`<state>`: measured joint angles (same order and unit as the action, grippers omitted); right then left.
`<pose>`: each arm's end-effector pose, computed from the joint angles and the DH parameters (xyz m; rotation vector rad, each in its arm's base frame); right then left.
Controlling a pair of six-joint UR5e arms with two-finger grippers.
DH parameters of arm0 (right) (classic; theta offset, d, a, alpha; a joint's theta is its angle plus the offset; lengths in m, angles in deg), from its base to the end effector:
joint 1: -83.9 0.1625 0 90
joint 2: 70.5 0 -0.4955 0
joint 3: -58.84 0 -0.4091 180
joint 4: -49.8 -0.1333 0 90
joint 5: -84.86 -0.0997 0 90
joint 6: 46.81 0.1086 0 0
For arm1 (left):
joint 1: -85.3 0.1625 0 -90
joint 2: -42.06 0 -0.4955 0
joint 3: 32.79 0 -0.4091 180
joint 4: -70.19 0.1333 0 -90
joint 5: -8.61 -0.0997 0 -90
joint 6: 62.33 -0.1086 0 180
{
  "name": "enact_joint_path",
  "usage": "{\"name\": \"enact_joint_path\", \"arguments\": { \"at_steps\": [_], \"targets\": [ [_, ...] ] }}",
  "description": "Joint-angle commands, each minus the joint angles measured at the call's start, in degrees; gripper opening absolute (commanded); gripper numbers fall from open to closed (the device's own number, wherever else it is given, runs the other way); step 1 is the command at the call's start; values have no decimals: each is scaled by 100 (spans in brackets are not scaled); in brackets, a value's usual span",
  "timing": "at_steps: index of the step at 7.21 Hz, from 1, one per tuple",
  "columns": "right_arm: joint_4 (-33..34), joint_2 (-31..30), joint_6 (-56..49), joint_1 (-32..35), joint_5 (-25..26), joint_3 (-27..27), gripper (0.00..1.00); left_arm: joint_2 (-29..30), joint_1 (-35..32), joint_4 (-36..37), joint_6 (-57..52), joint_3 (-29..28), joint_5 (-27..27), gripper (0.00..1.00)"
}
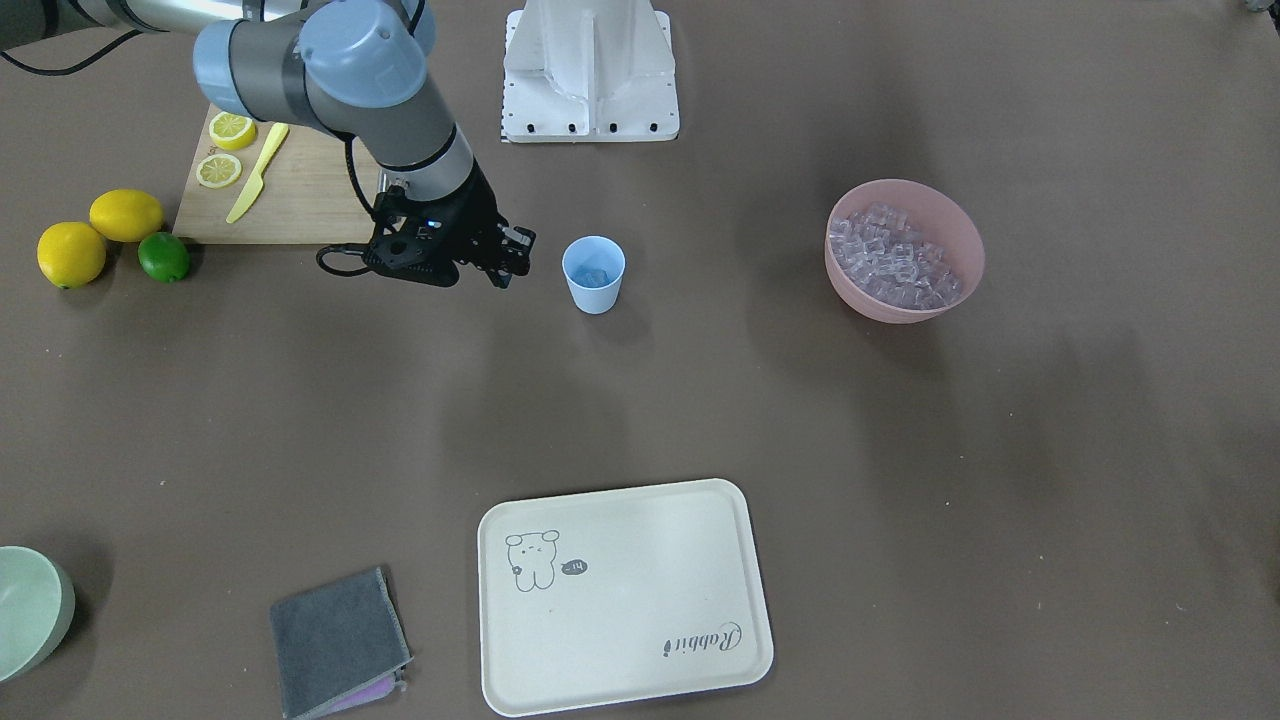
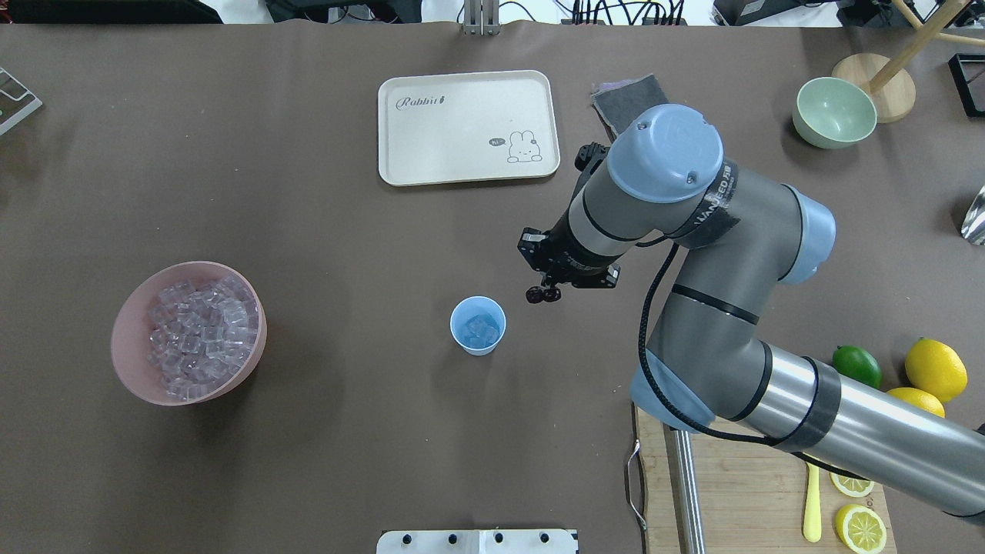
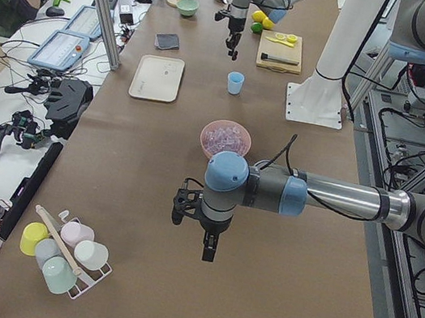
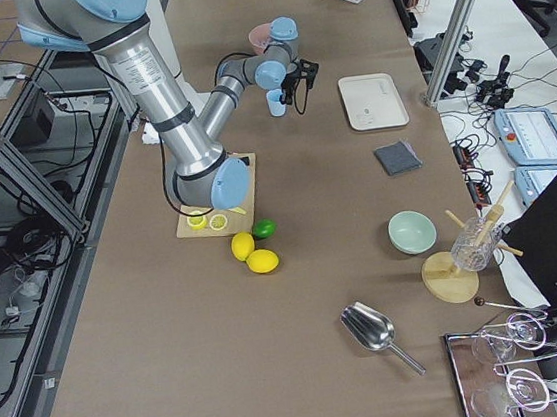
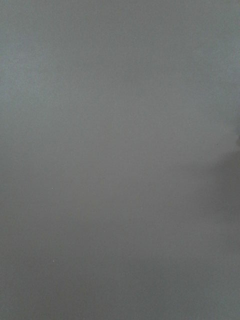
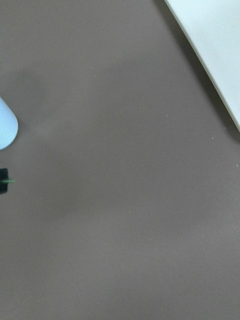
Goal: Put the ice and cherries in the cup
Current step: 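Carry the cherry with the right gripper over the blue cup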
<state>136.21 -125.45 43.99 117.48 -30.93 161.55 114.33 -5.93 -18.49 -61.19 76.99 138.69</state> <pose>-0.5341 -0.4579 0.2485 -0.1544 -0.9668 0.3501 -0.0711 -0.3573 0.7016 0.0128 0.6995 -0.0352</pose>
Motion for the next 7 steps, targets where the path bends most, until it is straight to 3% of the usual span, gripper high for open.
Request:
{"name": "enact_joint_path", "arguments": {
  "at_steps": [1, 3, 4, 5, 7],
  "targets": [
    [192, 718, 368, -246, 127, -494, 0, 6, 9, -1, 0, -1, 0, 100],
    [175, 907, 545, -387, 250, -682, 0, -3, 0, -105, 0, 8, 0, 100],
    [157, 898, 527, -378, 250, -700, 16, -3, 0, -115, 0, 8, 0, 100],
    [166, 890, 510, -413, 276, -717, 99, -3, 0, -115, 0, 8, 0, 100],
    [184, 898, 536, -457, 329, -692, 100, -3, 0, -115, 0, 8, 0, 100]
  ]
}}
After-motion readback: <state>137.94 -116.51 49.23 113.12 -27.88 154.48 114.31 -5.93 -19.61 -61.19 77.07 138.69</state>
